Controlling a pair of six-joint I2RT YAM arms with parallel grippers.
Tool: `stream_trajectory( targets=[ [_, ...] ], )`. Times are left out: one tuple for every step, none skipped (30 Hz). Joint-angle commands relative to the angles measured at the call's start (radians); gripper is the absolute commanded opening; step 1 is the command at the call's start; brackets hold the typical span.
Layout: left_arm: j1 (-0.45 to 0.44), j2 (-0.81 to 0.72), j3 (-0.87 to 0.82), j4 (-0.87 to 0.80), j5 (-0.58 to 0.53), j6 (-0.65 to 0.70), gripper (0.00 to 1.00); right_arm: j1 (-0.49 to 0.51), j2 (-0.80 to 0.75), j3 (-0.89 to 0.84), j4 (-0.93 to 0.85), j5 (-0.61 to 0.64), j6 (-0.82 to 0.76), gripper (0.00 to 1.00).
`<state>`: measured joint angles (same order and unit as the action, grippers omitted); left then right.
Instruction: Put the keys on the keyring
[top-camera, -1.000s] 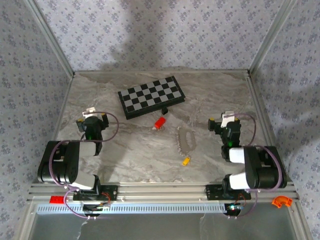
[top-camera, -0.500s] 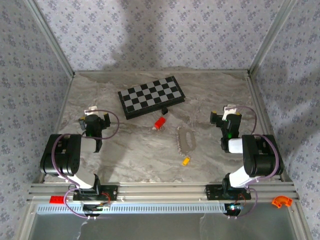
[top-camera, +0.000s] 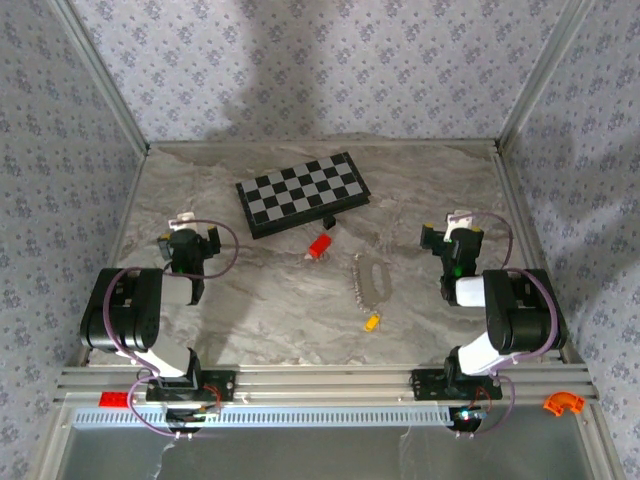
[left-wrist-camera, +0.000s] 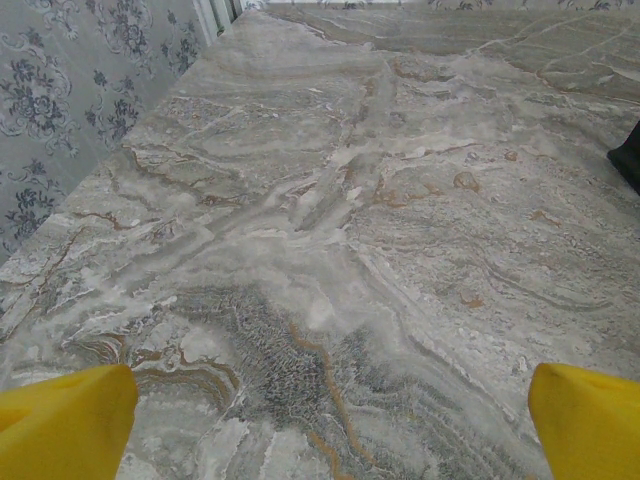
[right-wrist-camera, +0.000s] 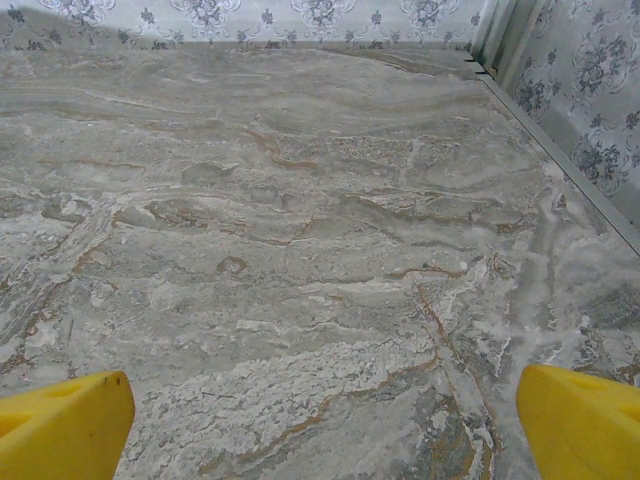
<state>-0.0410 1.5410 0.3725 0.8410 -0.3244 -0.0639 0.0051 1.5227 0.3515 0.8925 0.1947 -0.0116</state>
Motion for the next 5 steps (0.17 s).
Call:
stream_trajectory(
  targets=[
    [0.007,-0.005,0.017,0.019,0.015,-0.004,1.00,-0.003,0.011,0.015,-0.020,0.000,0.012,1.00],
    [0.007,-0.004,0.017,0.020,0.015,-0.004,1.00,-0.004,0.010,0.015,-0.020,0.000,0.012,1.00],
    [0.006,-0.004,0.017,0.019,0.016,-0.005,1.00,-0.004,0.010,0.015,-0.015,0.003,0.012,1.00],
    [0.006,-0.005,0.017,0.020,0.015,-0.004,1.00,-0.003,0.010,0.015,-0.011,0.007,0.007,1.00],
    [0.007,-0.005,0.017,0.020,0.014,-0.004,1.00,-0.001,0.010,0.014,-0.012,0.009,0.007,1.00]
  ],
)
